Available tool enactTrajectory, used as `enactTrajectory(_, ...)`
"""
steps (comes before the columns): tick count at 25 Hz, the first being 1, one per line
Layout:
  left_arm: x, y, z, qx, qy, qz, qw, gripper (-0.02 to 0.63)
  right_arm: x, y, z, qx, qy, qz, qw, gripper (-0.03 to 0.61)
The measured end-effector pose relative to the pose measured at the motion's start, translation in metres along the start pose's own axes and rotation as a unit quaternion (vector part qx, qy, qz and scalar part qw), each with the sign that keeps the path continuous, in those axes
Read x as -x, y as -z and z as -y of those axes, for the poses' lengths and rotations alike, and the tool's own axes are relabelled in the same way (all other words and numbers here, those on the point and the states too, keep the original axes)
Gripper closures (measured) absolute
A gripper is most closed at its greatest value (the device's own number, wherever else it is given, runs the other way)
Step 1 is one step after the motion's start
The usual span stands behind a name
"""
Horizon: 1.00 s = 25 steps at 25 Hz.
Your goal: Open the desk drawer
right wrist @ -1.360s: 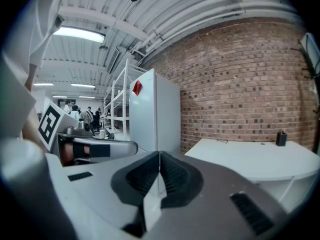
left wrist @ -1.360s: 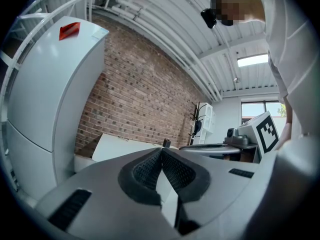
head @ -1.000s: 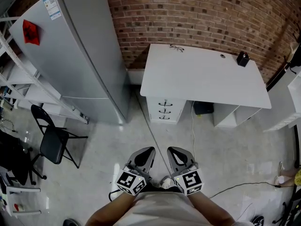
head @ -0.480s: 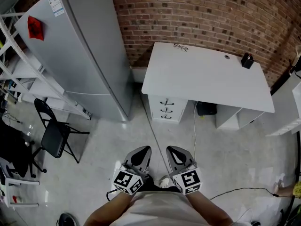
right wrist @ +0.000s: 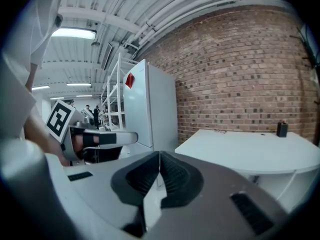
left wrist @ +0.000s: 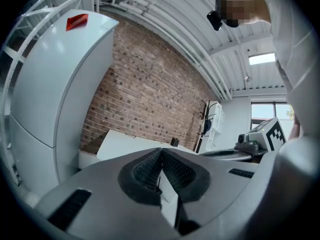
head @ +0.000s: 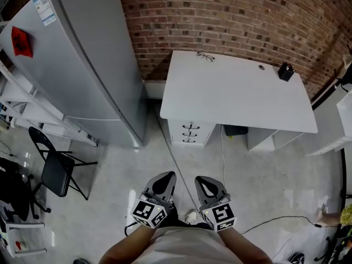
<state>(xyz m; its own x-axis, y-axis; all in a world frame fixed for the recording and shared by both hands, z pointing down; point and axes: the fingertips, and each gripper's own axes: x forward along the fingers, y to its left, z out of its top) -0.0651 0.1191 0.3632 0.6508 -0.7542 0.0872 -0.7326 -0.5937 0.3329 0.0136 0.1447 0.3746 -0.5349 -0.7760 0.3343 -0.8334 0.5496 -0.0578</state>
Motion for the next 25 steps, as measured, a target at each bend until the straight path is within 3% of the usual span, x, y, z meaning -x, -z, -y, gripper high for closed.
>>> enactTrajectory(13, -0.065, -0.017, -0.093, 0.042, 0.06, -0.009, 0.9973, 0.606, -0.101, -0.026, 0.018, 0.014, 0.052, -0.039, 0.998, 0.561)
enactTrajectory(20, -0.077, -0.019, -0.11, 0.058, 0.082, -0.008, 0.9949, 0.606, -0.118, -0.032, 0.016, 0.031, 0.06, -0.059, 0.996, 0.561)
enactTrajectory(25, -0.089, -0.023, -0.11, 0.062, 0.084, -0.01, 0.9945, 0.606, -0.122, -0.04, 0.045, 0.044, 0.081, -0.062, 0.994, 0.561)
